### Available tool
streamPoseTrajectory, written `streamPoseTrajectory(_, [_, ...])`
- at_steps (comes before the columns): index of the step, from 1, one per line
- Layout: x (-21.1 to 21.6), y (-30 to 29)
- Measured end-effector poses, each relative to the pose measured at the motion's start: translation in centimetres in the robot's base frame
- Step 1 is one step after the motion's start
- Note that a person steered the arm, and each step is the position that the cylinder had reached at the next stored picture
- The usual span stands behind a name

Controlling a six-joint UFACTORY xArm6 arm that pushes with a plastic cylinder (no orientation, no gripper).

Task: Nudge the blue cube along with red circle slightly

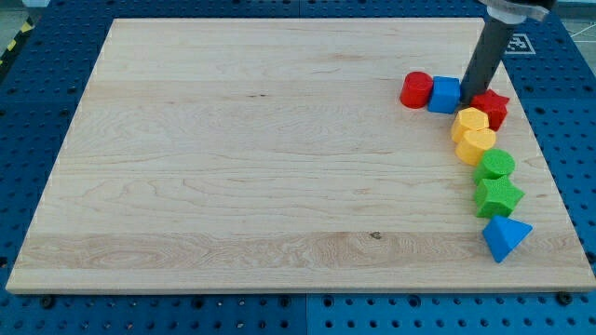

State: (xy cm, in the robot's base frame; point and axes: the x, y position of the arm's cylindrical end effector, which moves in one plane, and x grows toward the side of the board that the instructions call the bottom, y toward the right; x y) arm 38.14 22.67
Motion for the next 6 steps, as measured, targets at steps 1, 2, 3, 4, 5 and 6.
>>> streamPoseTrajectory(1, [0.9, 0.0])
streamPoseTrajectory(2, [0.9, -0.1])
streamPoseTrajectory(3, [0.6, -0.5])
streamPoseTrajectory(4, [-2.3, -0.5])
streamPoseTrajectory(5, [-1.8, 2.3])
streamPoseTrajectory(6, [-1.4, 4.1])
